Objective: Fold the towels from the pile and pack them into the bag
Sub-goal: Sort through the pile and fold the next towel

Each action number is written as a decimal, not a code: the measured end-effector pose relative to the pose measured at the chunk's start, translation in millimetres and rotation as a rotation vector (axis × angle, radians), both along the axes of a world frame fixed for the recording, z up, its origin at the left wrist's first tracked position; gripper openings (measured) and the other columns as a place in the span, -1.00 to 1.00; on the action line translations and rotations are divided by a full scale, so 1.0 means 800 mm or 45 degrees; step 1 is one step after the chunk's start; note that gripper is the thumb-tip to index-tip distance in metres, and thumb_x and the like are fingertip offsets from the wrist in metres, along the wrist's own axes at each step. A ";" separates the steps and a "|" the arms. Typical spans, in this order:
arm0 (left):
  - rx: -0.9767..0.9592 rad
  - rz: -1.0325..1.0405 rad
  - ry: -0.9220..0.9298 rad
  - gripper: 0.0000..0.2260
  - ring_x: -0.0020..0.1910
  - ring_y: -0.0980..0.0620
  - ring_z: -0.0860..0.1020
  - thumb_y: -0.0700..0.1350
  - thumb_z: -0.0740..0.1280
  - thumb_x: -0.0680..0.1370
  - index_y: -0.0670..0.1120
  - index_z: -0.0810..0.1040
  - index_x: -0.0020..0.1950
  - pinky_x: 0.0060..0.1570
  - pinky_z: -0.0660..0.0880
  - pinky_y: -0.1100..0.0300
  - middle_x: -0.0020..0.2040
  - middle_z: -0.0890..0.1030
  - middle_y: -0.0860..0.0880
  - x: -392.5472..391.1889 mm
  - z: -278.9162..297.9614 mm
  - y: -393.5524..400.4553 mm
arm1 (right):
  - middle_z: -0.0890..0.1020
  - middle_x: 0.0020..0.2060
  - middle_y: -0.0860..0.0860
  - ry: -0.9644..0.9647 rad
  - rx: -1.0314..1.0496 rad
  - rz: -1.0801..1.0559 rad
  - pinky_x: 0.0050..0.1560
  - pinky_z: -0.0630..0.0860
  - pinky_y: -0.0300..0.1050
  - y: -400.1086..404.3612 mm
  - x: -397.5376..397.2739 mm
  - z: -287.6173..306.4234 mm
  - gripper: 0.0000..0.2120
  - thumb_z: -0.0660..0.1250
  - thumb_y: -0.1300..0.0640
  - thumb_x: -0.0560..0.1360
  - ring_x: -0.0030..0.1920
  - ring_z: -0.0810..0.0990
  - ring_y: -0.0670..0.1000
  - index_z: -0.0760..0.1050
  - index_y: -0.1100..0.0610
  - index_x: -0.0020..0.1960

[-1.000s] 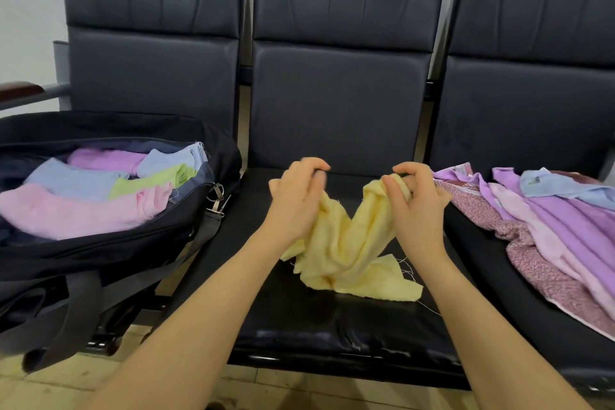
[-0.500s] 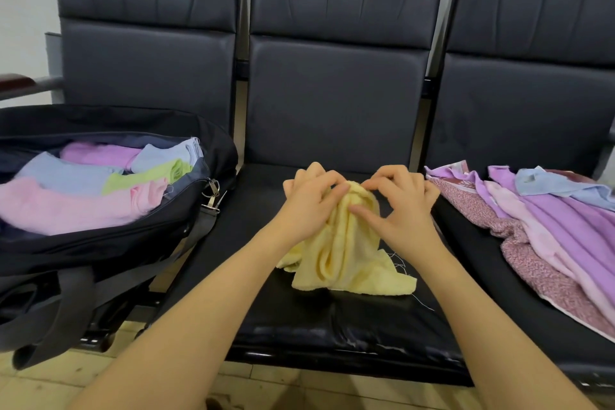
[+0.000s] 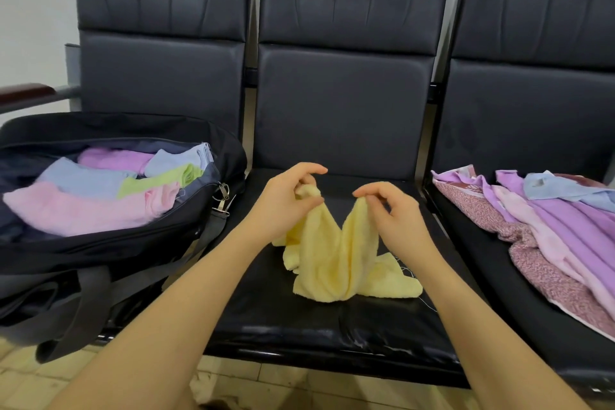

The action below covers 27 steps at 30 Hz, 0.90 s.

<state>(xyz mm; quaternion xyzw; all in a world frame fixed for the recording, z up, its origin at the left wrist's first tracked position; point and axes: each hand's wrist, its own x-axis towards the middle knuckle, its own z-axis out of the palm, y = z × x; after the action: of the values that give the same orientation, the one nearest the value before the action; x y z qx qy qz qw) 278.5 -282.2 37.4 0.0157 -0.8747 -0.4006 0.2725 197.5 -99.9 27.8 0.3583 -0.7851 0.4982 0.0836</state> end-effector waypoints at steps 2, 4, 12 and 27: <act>0.079 -0.075 0.033 -0.65 -0.10 0.18 0.53 -0.24 0.40 0.48 0.11 0.50 0.17 -0.02 0.45 0.33 -0.13 0.58 0.09 0.005 0.008 0.004 | 0.54 0.01 -0.23 0.001 0.145 0.076 0.37 0.26 0.10 -0.007 0.006 0.001 -0.78 0.28 0.08 0.55 0.14 0.46 -0.14 0.46 -0.26 0.03; 0.082 -0.143 0.011 -0.67 -0.10 0.15 0.56 -0.25 0.42 0.47 0.09 0.52 0.14 -0.02 0.49 0.31 -0.15 0.61 0.10 0.010 0.013 0.007 | 0.52 0.01 -0.21 0.020 0.304 0.132 0.37 0.16 0.03 -0.015 0.011 0.000 -0.82 0.35 -0.01 0.51 0.13 0.41 -0.14 0.46 -0.21 0.09; -0.314 0.502 0.153 -0.82 0.03 0.10 0.32 -0.03 0.39 0.50 0.01 0.49 0.07 0.03 0.11 0.22 0.00 0.37 0.13 0.002 -0.015 0.001 | 0.56 -0.07 -0.13 -0.215 0.060 -0.016 0.25 0.36 0.08 -0.038 0.008 -0.011 -0.91 0.30 -0.05 0.53 0.18 0.42 0.07 0.48 -0.22 -0.14; -0.442 0.607 0.109 -0.87 -0.10 0.06 0.37 -0.01 0.26 0.58 0.00 0.41 -0.14 -0.09 0.06 0.20 -0.18 0.41 0.09 -0.016 -0.030 0.015 | 0.59 -0.03 -0.17 -0.244 -0.143 -0.146 0.20 0.44 0.02 -0.034 -0.008 -0.017 -0.83 0.33 0.11 0.52 0.12 0.49 0.00 0.54 -0.16 0.03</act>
<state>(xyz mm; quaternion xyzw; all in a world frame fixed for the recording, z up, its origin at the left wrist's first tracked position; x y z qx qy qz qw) 265.9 -270.0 13.7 0.1570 -0.8894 -0.1699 0.3942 190.9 -127.5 13.9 0.2582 -0.7796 0.5678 0.0566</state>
